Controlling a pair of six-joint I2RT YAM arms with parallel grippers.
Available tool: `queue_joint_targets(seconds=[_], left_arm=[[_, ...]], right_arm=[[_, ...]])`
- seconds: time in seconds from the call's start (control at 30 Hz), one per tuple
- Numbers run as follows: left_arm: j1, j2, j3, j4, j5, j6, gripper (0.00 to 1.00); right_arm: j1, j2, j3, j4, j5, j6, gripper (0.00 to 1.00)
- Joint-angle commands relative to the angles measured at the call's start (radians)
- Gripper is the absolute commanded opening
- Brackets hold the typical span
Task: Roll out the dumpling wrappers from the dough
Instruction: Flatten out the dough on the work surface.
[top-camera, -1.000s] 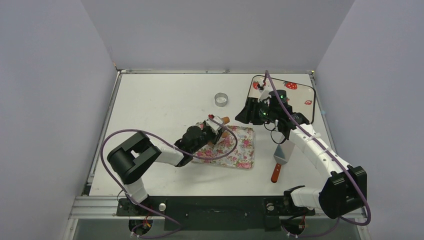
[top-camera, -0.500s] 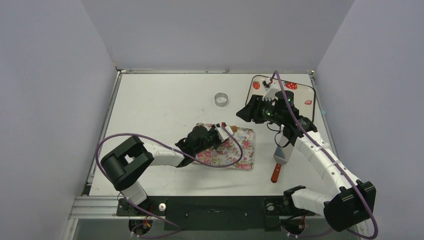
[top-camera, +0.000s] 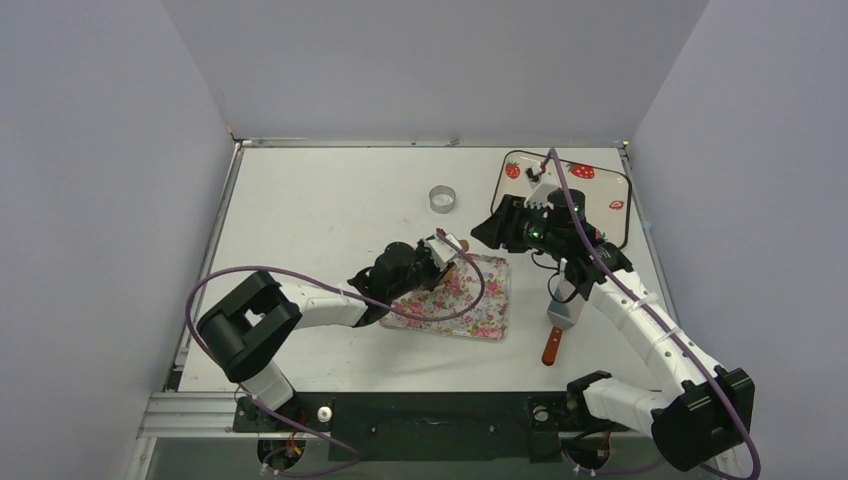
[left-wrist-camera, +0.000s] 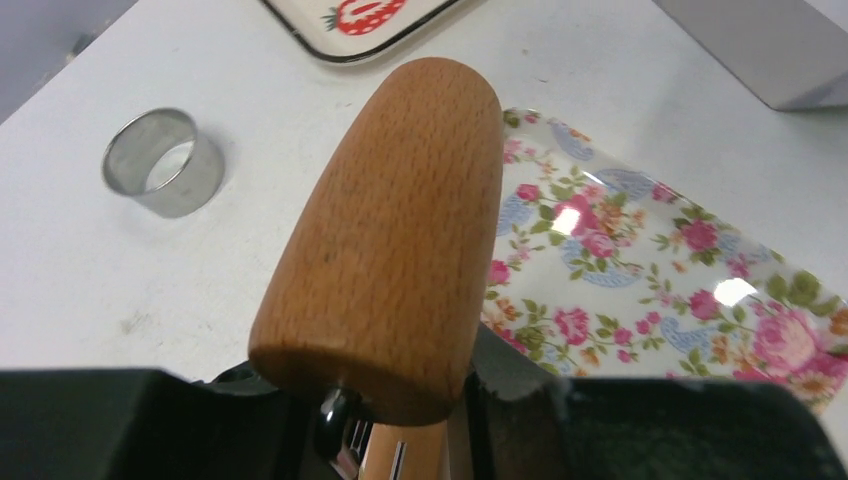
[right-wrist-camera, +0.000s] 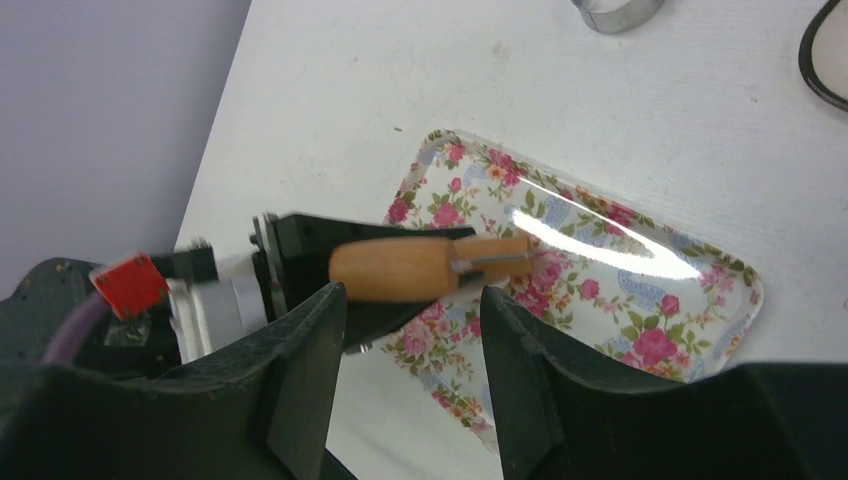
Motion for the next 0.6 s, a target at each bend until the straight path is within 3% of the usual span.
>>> queue_joint_targets(seconds=[0.0, 0.1, 0.4, 0.57], left_arm=[[0.048, -0.051, 0.054, 0.080, -0.088, -0.121, 0.00], [0.046, -0.087, 0.074, 0.092, 0.027, -0.090, 0.00], [0.039, -0.130, 0.088, 0.039, 0.047, -0.057, 0.00], [0.042, -0.143, 0.121, 0.015, 0.034, -0.146, 0.00]], right_arm=[[-0.018, -0.055, -0.059, 0.053, 0.045, 0.056, 0.49], [-0.023, -0.069, -0.076, 0.056, 0.067, 0.078, 0.49], [-0.027, -0.127, -0.086, 0.060, 0.144, 0.098, 0.49], [-0.027, -0.152, -0.111, 0.049, 0.193, 0.125, 0.49]])
